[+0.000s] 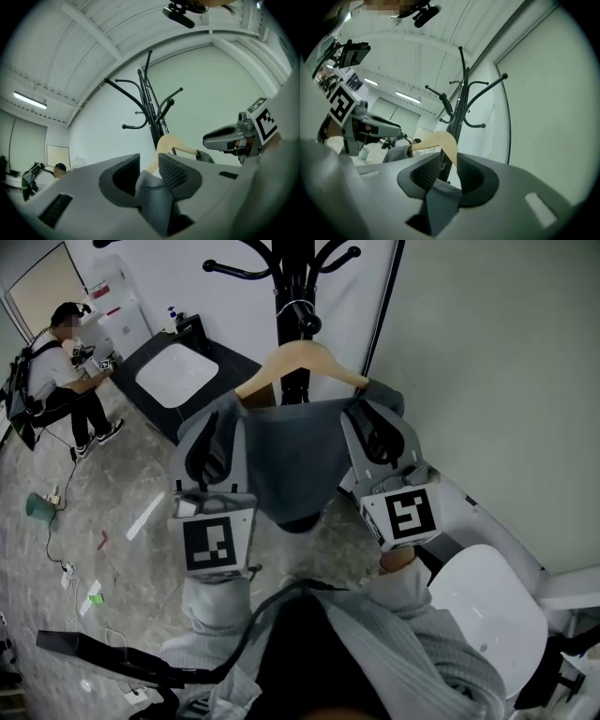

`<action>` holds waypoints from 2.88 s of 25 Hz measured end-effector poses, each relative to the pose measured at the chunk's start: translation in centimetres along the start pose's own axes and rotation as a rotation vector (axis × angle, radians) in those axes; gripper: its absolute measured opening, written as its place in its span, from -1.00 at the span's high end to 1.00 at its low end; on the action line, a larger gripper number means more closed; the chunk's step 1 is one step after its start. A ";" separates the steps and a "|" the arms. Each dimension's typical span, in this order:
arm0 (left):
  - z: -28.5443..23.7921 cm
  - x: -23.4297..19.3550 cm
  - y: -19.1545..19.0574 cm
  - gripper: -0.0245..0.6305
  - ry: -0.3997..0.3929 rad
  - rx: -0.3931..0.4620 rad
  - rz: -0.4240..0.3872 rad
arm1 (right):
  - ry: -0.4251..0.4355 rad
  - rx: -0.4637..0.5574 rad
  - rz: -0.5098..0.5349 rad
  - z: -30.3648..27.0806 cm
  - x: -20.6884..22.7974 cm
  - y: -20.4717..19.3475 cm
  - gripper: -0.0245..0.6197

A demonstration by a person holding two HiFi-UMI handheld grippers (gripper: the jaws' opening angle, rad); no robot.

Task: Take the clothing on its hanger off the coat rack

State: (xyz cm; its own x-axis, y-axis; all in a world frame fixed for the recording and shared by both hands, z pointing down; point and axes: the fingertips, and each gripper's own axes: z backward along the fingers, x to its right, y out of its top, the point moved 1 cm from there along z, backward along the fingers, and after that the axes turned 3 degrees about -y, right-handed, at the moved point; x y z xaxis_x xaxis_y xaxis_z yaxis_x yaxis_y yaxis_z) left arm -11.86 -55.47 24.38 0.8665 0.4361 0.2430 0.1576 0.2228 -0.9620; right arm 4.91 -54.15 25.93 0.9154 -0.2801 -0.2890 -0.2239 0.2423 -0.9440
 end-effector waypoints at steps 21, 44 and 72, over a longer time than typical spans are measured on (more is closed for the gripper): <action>-9.0 0.4 -4.9 0.41 0.006 -0.169 -0.577 | -0.002 -0.192 0.459 -8.2 3.5 -5.3 0.49; -4.8 4.4 2.1 0.58 -0.011 -0.103 -0.621 | -0.181 -0.129 0.563 -0.7 5.1 0.9 0.62; -7.3 28.4 4.9 0.58 -0.496 0.136 -0.515 | -0.639 -0.480 0.646 21.6 17.5 -1.0 0.61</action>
State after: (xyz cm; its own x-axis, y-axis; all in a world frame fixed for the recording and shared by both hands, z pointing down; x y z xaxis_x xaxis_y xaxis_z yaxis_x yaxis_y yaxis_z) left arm 16.96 -48.31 25.62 0.3763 0.5834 0.7198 0.3991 0.5990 -0.6942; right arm 28.38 -39.26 25.25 0.5479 0.3526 -0.7586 -0.7188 -0.2654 -0.6425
